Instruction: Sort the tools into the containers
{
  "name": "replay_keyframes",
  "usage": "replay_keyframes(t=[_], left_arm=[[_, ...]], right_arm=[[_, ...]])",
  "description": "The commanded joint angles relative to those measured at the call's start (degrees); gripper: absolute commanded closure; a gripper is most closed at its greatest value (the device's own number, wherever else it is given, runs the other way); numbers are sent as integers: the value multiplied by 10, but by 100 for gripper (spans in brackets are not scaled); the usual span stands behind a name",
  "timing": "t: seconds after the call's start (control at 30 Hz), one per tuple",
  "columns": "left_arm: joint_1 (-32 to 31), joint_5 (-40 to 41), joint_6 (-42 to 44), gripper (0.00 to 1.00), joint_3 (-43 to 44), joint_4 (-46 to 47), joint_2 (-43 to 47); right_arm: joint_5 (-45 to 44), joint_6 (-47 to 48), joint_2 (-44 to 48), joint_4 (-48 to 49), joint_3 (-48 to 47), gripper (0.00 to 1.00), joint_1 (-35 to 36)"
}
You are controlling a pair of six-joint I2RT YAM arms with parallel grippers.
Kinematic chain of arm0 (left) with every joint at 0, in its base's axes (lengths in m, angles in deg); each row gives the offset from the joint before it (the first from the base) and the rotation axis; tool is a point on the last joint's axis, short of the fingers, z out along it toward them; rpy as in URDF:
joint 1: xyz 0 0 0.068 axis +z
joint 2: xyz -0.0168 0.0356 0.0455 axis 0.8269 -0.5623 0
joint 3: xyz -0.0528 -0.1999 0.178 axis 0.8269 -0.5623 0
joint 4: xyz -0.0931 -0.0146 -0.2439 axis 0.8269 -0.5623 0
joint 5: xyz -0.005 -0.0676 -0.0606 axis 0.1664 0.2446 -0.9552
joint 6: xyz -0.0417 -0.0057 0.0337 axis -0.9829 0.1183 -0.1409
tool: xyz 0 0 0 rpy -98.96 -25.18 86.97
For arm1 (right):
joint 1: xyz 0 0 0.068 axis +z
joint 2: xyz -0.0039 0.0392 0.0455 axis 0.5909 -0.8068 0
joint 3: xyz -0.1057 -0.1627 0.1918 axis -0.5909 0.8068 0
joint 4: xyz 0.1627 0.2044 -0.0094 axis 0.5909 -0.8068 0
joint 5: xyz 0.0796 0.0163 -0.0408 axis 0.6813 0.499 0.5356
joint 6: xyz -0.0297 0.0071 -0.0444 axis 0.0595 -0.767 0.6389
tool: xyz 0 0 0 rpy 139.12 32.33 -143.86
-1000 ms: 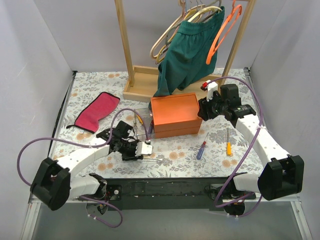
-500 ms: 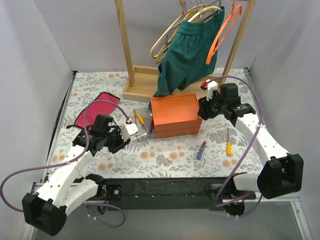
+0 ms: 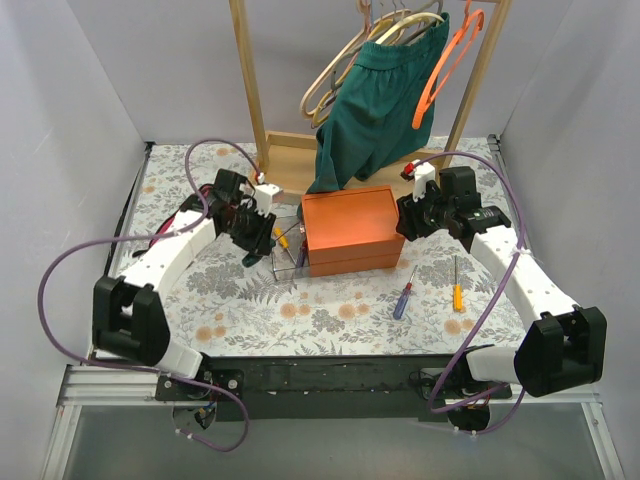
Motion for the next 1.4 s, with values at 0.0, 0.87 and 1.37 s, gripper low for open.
replay_keyframes(t=[0.0,0.87,1.37], left_arm=[[7,-126,8,100,120,-149,-95],[9,-134,-75,100,291,-176,-295],[8,-163,-127,68,367,-125,-363]], right_arm=[[0,-1,22,10,6,44,-3],[-11,11,25,17,19,44,-10],[-23,20,14,5,4,43,-12]])
